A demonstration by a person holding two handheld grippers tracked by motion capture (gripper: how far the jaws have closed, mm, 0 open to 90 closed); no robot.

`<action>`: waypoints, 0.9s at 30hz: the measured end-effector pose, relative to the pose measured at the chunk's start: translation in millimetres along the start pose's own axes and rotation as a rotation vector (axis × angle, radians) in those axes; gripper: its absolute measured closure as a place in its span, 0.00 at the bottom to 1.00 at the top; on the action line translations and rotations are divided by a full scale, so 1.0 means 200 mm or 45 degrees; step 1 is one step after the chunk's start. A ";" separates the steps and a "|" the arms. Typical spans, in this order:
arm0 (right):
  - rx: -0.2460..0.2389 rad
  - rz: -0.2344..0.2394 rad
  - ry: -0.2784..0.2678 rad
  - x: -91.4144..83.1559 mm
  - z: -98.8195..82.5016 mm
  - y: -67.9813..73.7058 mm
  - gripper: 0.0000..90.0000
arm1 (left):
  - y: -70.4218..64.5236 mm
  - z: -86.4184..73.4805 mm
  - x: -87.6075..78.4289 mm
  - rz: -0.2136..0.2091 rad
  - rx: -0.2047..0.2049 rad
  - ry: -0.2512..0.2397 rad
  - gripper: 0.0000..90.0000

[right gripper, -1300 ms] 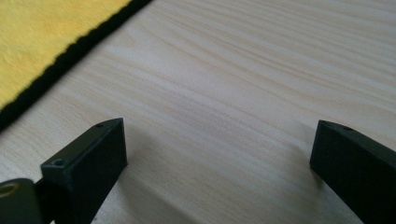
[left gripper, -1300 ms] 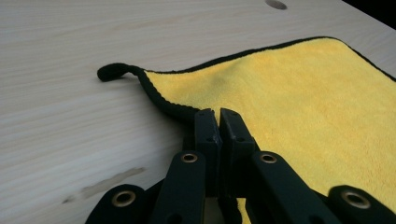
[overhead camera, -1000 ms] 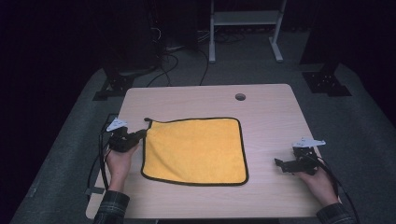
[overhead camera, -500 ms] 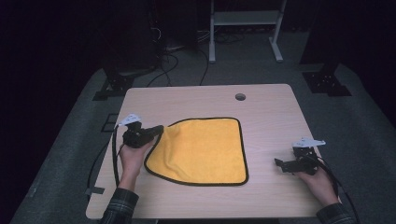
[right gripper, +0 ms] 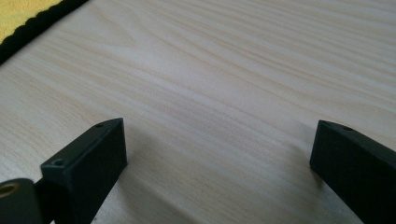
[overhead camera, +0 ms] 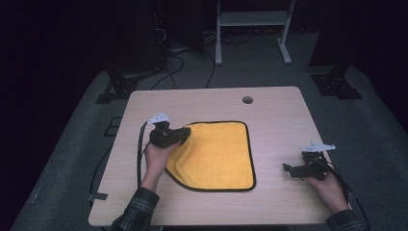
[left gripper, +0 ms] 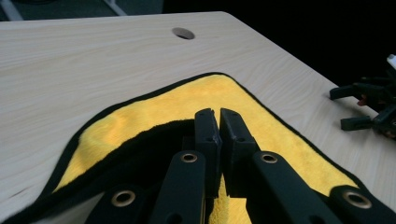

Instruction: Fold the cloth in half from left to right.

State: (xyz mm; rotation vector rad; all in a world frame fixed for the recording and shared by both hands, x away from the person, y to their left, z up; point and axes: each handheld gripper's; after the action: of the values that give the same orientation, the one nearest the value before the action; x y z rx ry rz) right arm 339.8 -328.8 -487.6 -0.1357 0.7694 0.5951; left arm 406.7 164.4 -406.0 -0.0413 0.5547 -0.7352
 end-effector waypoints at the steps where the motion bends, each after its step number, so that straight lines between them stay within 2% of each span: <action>1: 0.000 0.000 0.000 0.00 0.00 0.00 0.03 | -0.01 0.01 0.02 -0.009 0.007 0.002 0.96; 4: -0.001 0.000 0.000 0.00 0.00 0.00 0.03 | -0.04 0.02 0.06 -0.037 0.004 0.005 0.96; 8: 0.000 0.000 0.000 0.00 0.00 0.00 0.03 | -0.12 0.05 0.16 -0.094 0.033 0.026 0.96; 12: 0.000 0.000 0.000 0.00 0.00 0.00 0.03 | -0.16 0.06 0.22 -0.121 0.044 0.033 0.96; 14: 0.000 0.000 0.000 0.00 0.00 0.00 0.03 | -0.20 0.07 0.27 -0.154 0.051 0.048 0.96; 27: 0.000 0.000 0.000 0.00 0.00 0.00 0.03 | -0.33 0.09 0.48 -0.253 0.061 0.091 0.96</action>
State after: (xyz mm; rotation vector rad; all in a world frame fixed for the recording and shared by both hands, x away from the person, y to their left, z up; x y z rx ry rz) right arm 339.8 -328.8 -487.6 -0.1356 0.7693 0.5950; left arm 432.0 51.1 -420.6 -0.0259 0.6061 -0.9459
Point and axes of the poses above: each handheld gripper's, and its own axes: x roughly forward along the jaws, z roughly out of its top, y roughly to its left, and after that the axes turned 7 degrees about z, right-handed
